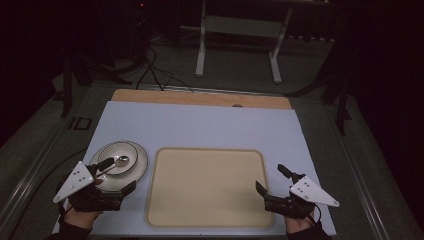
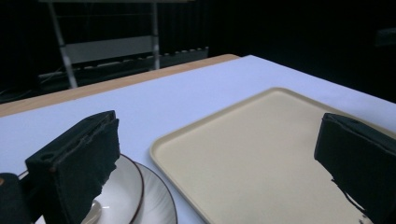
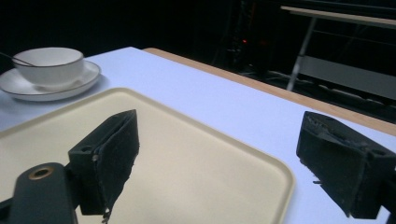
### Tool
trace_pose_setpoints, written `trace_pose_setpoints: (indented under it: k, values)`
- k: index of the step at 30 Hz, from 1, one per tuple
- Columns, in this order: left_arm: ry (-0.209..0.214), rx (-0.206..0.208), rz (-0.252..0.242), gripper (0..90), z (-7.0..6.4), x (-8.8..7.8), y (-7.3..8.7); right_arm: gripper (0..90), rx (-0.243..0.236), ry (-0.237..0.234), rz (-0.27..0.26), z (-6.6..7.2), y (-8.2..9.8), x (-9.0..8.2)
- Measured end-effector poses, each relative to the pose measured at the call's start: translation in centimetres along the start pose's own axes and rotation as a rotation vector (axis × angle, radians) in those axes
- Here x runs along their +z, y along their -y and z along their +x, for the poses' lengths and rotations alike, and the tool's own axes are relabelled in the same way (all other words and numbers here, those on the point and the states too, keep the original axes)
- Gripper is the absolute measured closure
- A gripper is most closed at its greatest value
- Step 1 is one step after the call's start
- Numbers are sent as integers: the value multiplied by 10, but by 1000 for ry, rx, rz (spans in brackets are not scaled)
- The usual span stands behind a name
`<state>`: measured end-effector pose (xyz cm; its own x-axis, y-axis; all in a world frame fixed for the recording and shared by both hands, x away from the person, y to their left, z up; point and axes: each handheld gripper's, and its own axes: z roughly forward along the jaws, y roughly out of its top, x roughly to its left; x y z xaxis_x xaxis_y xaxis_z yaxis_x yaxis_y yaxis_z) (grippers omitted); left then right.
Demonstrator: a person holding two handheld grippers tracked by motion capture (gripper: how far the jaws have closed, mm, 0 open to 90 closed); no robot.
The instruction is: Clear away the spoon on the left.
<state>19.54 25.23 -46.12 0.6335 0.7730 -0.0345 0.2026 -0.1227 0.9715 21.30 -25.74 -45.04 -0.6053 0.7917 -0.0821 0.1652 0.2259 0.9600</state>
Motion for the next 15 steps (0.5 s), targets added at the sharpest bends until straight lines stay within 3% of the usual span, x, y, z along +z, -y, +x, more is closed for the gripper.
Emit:
trace_pose_setpoints:
  k: [3,11,15]
  values:
    - [33,19,21,8,-3,1,1,124,-22,-1,-38,3,-2,-1]
    - [66,15,28,8,-3,0,1,124,-45,-17,-12,9,0,2]
    - [109,5,41,8,-4,1,1,124,-56,-13,-14,11,0,1]
